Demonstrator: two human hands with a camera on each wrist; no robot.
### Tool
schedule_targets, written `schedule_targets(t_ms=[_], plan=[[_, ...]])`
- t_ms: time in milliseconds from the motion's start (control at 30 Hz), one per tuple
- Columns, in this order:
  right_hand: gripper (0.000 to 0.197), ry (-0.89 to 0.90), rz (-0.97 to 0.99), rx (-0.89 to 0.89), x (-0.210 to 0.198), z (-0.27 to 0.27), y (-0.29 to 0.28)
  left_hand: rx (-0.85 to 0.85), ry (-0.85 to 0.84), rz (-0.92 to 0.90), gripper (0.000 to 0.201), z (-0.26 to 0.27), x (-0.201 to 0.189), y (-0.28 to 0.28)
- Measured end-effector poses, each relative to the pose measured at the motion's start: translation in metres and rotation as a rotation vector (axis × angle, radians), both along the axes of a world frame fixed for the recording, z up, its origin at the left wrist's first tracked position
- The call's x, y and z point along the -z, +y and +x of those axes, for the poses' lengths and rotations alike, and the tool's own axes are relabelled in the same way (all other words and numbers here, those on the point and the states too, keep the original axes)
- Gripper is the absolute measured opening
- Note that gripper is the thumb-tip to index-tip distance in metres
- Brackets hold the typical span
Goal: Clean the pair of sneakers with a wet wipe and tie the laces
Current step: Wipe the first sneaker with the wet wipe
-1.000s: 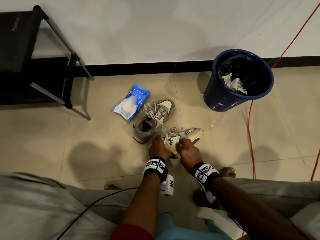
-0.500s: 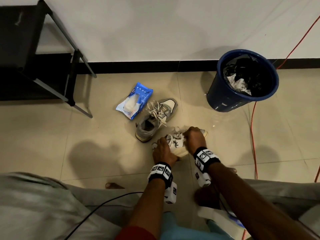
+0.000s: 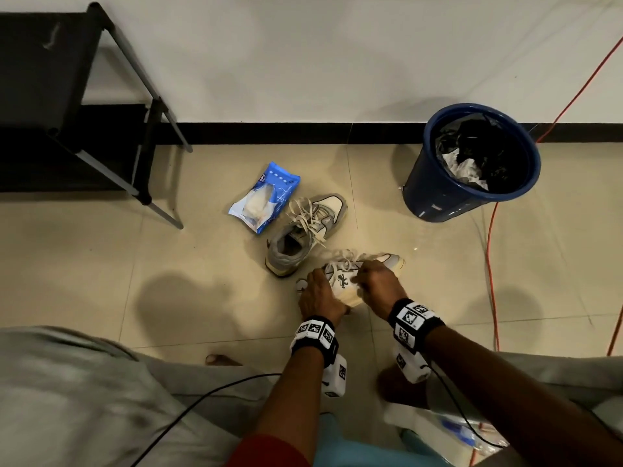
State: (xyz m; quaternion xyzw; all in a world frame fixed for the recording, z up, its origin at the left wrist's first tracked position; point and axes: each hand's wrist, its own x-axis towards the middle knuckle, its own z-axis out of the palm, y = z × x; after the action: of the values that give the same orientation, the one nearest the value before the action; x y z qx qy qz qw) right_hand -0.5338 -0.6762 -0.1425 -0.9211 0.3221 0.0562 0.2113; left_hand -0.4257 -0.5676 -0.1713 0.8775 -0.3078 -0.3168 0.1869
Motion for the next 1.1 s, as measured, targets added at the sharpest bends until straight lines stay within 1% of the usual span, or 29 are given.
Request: schedule_targets(t_ms=[33, 100, 133, 167, 233, 267, 300, 333, 367, 400, 467, 500, 533, 567, 600, 633, 700, 733, 767, 800, 833, 867, 933, 967, 1000, 1033, 1067, 1100], plan=[[0.023, 0.003, -0.005, 0.033, 0.001, -0.004, -0.007, 0.004, -0.001, 0.002, 0.102, 0.000, 0.000, 0.000], [0.015, -0.008, -0.073, 0.278, 0.004, -0.013, -0.026, 0.014, -0.003, -0.007, 0.106, -0.001, 0.001, 0.001], [0.016, -0.014, -0.088, 0.327, 0.004, -0.016, -0.026, 0.015, -0.006, -0.011, 0.106, -0.001, 0.001, 0.002], [0.020, -0.013, -0.079, 0.276, 0.002, -0.016, -0.019, 0.016, -0.005, -0.010, 0.106, -0.001, 0.001, 0.002], [0.029, -0.018, -0.063, 0.020, 0.007, -0.016, 0.000, 0.011, -0.003, -0.013, 0.104, 0.000, 0.000, 0.001], [0.031, -0.027, -0.068, -0.024, 0.008, -0.018, 0.000, 0.009, 0.001, -0.014, 0.104, 0.001, 0.000, 0.001], [0.031, -0.030, -0.059, 0.057, 0.007, -0.021, -0.006, 0.006, 0.012, -0.017, 0.104, 0.001, 0.000, 0.001], [0.031, -0.049, -0.068, 0.215, 0.005, -0.024, -0.015, 0.003, 0.019, -0.024, 0.105, 0.002, 0.000, 0.001], [0.031, -0.071, -0.096, 0.313, 0.006, -0.028, -0.020, -0.001, 0.018, -0.031, 0.106, 0.003, 0.001, 0.001], [0.030, -0.077, -0.116, 0.303, 0.005, -0.029, -0.018, -0.002, 0.017, -0.031, 0.106, 0.003, 0.001, 0.001], [0.029, -0.044, -0.117, 0.059, 0.007, -0.029, -0.003, 0.004, 0.019, -0.023, 0.104, 0.004, 0.001, 0.000], [0.029, -0.038, -0.105, 0.002, 0.010, -0.029, -0.002, 0.003, 0.020, -0.023, 0.104, 0.004, 0.001, 0.000], [0.029, -0.038, -0.054, 0.088, 0.009, -0.030, -0.006, 0.004, 0.028, -0.021, 0.105, 0.005, 0.002, -0.001], [0.028, -0.068, -0.034, 0.249, 0.008, -0.030, -0.012, 0.002, 0.038, -0.020, 0.106, 0.006, 0.002, -0.001], [0.027, -0.092, -0.054, 0.339, 0.009, -0.032, -0.015, -0.002, 0.042, -0.021, 0.107, 0.007, 0.002, -0.001], [0.025, -0.097, -0.072, 0.313, 0.009, -0.030, -0.012, -0.009, 0.042, -0.020, 0.108, 0.008, 0.002, -0.001], [0.026, -0.052, -0.096, 0.075, 0.010, -0.030, 0.001, -0.017, 0.049, -0.016, 0.108, 0.009, 0.002, -0.002], [0.027, -0.043, -0.096, 0.049, 0.014, -0.032, 0.002, -0.021, 0.056, -0.017, 0.108, 0.009, 0.003, -0.002], [0.028, -0.049, -0.069, 0.149, 0.014, -0.033, -0.001, -0.020, 0.065, -0.017, 0.109, 0.010, 0.003, -0.002], [0.027, -0.065, -0.064, 0.294, 0.010, -0.034, -0.005, -0.018, 0.068, -0.017, 0.109, 0.011, 0.002, -0.003], [0.025, -0.075, -0.069, 0.371, 0.009, -0.033, -0.006, -0.018, 0.066, -0.015, 0.109, 0.012, 0.002, -0.003], [0.023, -0.072, -0.083, 0.326, 0.009, -0.029, 0.000, -0.020, 0.064, -0.009, 0.110, 0.013, 0.002, -0.002], [0.027, -0.026, -0.116, 0.045, 0.007, -0.025, 0.017, -0.027, 0.066, -0.006, 0.109, 0.013, 0.003, -0.002], [0.030, -0.037, -0.116, 0.019, 0.006, -0.025, 0.019, -0.019, 0.074, -0.005, 0.109, 0.013, 0.002, -0.003], [0.030, -0.057, -0.082, 0.109, 0.004, -0.025, 0.015, -0.010, 0.084, -0.002, 0.110, 0.014, 0.001, -0.003], [0.029, -0.090, -0.068, 0.252, 0.000, -0.025, 0.009, -0.004, 0.089, 0.002, 0.110, 0.016, 0.001, -0.004], [0.028, -0.103, -0.067, 0.348, 0.001, -0.024, 0.007, -0.002, 0.092, 0.008, 0.112, 0.017, 0.002, -0.005], [0.027, -0.075, -0.065, 0.316, 0.000, -0.020, 0.012, -0.003, 0.097, 0.014, 0.113, 0.018, 0.001, -0.006]])
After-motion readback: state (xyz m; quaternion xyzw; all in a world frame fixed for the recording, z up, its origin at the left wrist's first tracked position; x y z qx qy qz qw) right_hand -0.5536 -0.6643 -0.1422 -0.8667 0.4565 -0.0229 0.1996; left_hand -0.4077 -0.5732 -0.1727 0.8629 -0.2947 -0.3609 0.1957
